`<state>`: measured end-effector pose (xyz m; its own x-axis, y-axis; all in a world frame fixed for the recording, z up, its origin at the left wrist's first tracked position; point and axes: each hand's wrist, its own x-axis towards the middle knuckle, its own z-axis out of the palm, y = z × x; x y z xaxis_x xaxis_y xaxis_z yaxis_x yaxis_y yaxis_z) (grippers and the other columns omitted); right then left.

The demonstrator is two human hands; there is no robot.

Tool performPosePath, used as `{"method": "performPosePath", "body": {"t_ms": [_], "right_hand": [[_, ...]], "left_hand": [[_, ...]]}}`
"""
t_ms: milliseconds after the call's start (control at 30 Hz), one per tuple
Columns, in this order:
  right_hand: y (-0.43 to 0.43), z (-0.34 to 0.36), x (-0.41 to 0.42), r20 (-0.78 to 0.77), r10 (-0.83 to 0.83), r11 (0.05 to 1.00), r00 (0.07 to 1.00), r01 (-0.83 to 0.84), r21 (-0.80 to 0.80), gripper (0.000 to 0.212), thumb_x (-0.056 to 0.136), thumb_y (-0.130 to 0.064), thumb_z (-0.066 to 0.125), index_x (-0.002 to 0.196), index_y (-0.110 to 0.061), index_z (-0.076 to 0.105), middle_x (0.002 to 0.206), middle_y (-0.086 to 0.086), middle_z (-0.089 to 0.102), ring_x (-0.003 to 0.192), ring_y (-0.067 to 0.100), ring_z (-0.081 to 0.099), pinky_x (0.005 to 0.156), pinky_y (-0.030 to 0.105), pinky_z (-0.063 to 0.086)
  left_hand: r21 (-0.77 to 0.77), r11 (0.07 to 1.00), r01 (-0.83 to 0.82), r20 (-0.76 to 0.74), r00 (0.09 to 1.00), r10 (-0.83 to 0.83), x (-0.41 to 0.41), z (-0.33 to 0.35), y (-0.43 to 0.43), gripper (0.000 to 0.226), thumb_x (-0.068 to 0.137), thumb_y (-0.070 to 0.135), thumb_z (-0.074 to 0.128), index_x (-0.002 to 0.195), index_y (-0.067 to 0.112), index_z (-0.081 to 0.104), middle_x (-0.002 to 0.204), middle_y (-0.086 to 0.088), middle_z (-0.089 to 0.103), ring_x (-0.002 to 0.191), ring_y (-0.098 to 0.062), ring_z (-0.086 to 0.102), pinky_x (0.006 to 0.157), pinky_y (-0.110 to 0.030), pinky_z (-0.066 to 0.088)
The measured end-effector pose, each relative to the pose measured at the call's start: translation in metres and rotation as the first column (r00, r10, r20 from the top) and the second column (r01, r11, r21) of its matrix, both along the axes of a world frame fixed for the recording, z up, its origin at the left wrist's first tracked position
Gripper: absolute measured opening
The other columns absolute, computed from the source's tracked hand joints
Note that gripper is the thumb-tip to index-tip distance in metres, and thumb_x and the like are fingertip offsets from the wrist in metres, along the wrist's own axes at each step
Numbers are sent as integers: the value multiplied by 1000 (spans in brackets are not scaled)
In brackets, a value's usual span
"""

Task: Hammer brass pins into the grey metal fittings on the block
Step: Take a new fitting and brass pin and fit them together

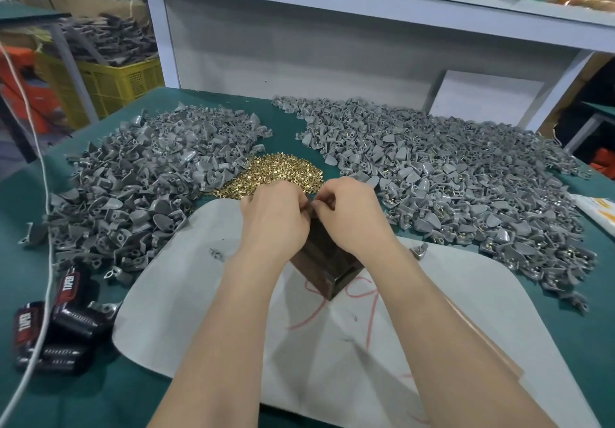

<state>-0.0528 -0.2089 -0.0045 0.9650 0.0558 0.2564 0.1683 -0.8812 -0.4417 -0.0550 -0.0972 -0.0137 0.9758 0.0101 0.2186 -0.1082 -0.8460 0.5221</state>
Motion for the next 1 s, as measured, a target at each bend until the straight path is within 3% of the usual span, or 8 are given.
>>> {"method": "performPosePath", "body": {"t_ms": [333,500,767,1000], "right_hand": [[0,-18,-5,119,-62,985,991,41,167,8,88,-15,60,82,-13,65,85,-3,53,77,12,46,73,25,37],[3,-13,-4,135,-43,999,990,41,16,10,90,-15,57,86,-9,64,92,2,54,87,20,51,72,26,32],[9,2,0,49,-33,970,998,44,-237,11,92,-12,52,98,-10,60,109,6,57,102,24,54,73,27,36],[6,5,0,1,-39,986,999,39,-162,11,92,-18,54,94,-13,63,104,7,60,101,25,54,74,27,37]], "left_hand": [[-27,1000,-8,29,1000,8,-1,0,-1,15,90,21,57,85,21,71,93,1,68,99,-26,57,84,-34,33],[-7,1000,8,34,999,-8,-1,1,-1,17,89,17,56,85,19,72,90,-2,67,97,-28,56,83,-34,34],[90,996,25,39,999,-29,0,3,-2,18,89,15,53,92,15,71,93,-3,57,98,-30,54,79,-34,32],[60,998,18,45,999,-21,-2,3,-2,17,90,17,54,89,16,71,90,0,55,96,-29,53,78,-34,31]]}}
